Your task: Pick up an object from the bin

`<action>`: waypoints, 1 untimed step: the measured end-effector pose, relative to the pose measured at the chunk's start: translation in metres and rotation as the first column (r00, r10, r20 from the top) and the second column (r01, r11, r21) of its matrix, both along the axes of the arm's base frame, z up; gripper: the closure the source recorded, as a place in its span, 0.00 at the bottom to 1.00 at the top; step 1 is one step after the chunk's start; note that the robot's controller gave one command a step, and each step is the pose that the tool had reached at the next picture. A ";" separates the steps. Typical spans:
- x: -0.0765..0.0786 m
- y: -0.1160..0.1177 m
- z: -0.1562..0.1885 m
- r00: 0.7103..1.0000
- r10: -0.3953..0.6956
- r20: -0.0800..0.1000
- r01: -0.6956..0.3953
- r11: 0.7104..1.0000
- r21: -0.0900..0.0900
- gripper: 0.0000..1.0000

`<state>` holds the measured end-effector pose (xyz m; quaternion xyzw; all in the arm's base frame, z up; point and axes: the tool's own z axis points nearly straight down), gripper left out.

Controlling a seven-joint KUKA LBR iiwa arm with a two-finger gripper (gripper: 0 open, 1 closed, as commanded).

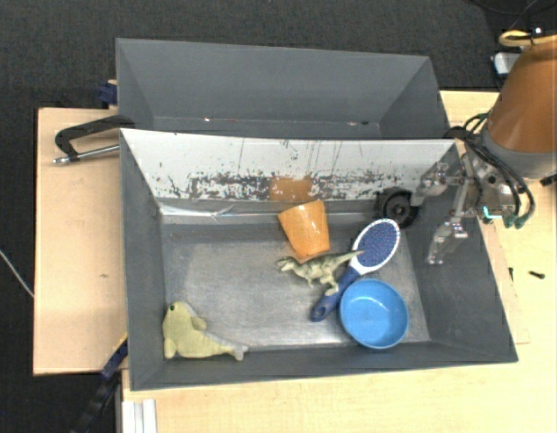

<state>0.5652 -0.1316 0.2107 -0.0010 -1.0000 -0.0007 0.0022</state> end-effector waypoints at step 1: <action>0.031 0.015 -0.089 0.974 0.227 0.002 -0.227 0.974 0.001 0.00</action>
Offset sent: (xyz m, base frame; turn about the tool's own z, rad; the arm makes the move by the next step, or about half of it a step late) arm 0.0308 0.0133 -0.0873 -0.2290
